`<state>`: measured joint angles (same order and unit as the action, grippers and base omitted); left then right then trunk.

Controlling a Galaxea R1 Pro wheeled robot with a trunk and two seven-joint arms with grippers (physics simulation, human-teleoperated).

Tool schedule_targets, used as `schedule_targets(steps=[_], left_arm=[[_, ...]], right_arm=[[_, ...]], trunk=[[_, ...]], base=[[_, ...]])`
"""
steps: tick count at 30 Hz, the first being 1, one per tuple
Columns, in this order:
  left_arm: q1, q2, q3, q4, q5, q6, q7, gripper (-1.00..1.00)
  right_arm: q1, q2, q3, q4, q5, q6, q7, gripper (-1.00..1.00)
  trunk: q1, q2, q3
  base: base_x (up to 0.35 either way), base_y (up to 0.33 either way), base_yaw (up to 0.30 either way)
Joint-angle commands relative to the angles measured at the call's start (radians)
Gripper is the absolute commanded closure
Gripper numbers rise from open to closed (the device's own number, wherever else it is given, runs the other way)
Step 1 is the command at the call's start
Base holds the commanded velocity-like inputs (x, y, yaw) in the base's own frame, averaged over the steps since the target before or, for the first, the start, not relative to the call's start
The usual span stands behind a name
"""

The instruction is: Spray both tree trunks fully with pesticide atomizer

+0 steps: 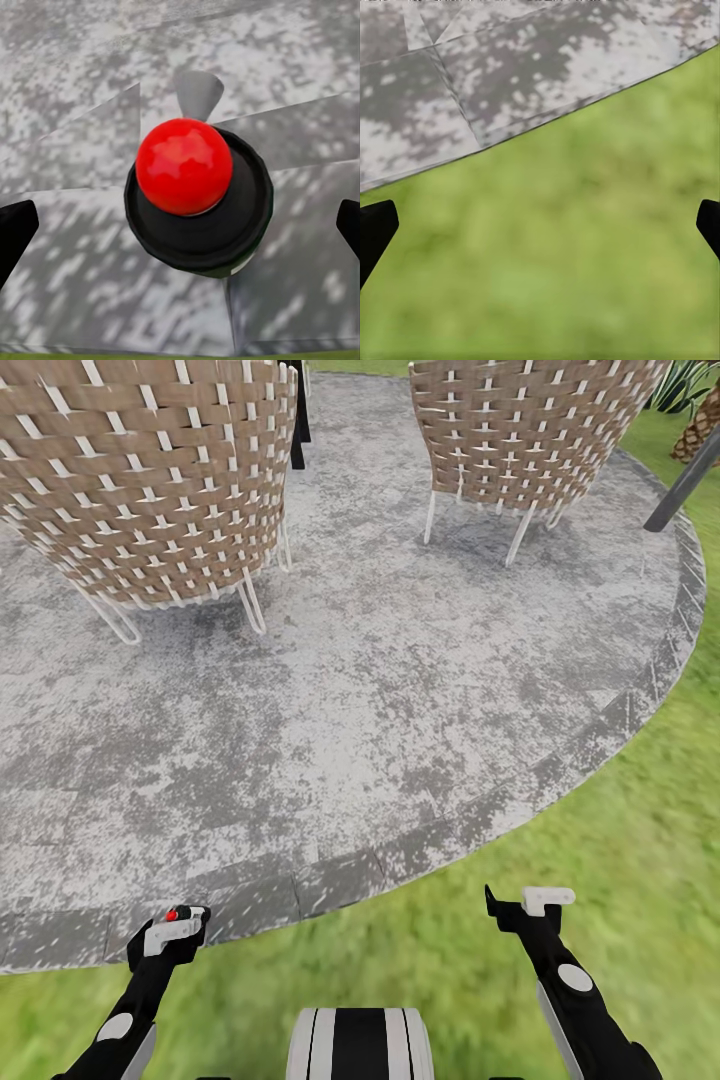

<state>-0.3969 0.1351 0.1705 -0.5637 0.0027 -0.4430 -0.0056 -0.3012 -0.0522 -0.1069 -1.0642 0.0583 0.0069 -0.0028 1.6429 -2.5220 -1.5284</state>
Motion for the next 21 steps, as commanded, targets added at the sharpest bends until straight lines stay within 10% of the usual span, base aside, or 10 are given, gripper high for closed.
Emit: schedule_targets(steps=[1, 5, 6, 21], left_arm=[[0.0, 0.0, 0.001, 0.001, 0.0, -0.003, -0.001, -1.0], [0.0, 0.0, 0.0, -0.002, -0.001, -0.004, -0.002, -1.0], [0.0, -0.001, 0.0, -0.002, -0.001, -0.005, -0.002, 1.0], [0.0, -0.009, 0.0, -0.008, -0.001, -0.005, -0.002, 1.0]], right_arm=[[0.0, 0.0, 0.0, 0.0, 0.006, 0.001, 0.0, -1.0], [0.0, 0.0, 0.0, 0.001, 0.006, 0.001, 0.0, -1.0], [0.0, 0.0, 0.0, 0.001, 0.006, 0.001, 0.0, -1.0], [0.0, 0.0, 0.0, 0.001, 0.006, 0.001, 0.0, -1.0]], trunk=[[0.0, 0.0, 0.0], [0.0, 0.0, 0.0], [0.0, 0.0, 0.0], [0.0, 0.0, 0.0]], base=[[0.0, 0.0, 0.0], [0.0, 0.0, 0.0], [0.0, 0.0, 0.0], [0.0, 0.0, 0.0]])
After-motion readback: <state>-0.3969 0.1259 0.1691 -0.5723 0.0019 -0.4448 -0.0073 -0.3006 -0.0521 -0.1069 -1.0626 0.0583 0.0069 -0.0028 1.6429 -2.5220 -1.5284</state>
